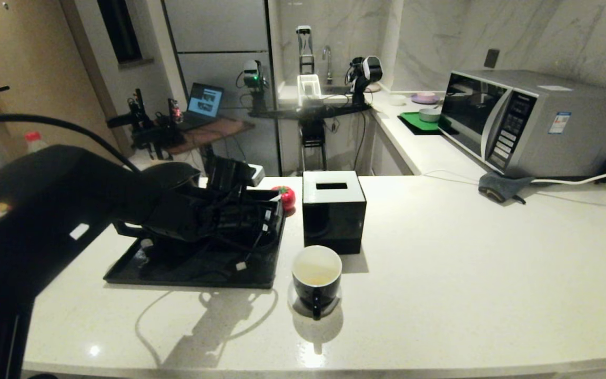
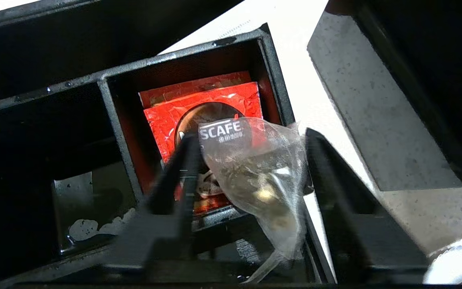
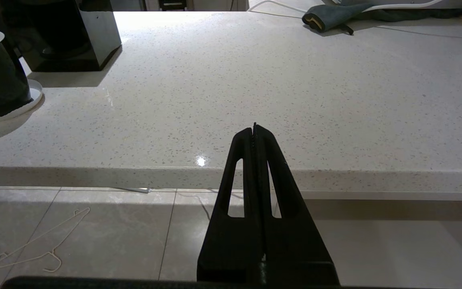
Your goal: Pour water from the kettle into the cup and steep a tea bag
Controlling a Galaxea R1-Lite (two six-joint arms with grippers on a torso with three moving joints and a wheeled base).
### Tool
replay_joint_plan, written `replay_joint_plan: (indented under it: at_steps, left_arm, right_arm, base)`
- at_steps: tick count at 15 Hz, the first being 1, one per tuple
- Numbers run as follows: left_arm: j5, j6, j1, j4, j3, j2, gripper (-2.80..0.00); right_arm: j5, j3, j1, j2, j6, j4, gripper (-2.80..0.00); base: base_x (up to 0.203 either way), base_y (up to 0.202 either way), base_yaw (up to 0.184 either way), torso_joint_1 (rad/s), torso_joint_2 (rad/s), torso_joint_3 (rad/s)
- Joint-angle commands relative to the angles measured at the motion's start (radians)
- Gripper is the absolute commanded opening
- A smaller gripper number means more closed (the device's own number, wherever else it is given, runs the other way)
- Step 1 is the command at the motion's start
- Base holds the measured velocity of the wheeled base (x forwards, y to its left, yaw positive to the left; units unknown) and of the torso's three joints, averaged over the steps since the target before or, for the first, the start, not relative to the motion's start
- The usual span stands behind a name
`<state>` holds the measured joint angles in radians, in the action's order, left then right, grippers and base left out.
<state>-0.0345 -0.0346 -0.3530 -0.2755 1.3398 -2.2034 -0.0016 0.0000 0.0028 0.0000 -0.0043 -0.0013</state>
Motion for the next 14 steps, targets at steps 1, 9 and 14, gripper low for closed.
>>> replay_joint_plan:
  at_steps: [1,9,14]
  left_arm:
    - [-0.001,-0.001,0.000,-0.002,0.001,-0.002,-2.80]
    - [-0.002,-0.002,0.000,-0.037,0.001,0.011,-2.80]
    - [-0.001,-0.001,0.000,-0.037,-0.001,0.063,-2.80]
  right_arm:
    - [0.000,0.000,0.000,0.000,0.000,0.000,-2.80]
    - [0.000,0.000,0.000,0.000,0.000,0.000,-2.80]
    - [0.000,0.000,0.000,0.000,0.000,0.000,-2.80]
  base:
    - [0.000,0.000,0.000,0.000,0.00,0.000]
    - [0.000,0.000,0.000,0.000,0.00,0.000]
    - [0.000,0.000,0.000,0.000,0.00,0.000]
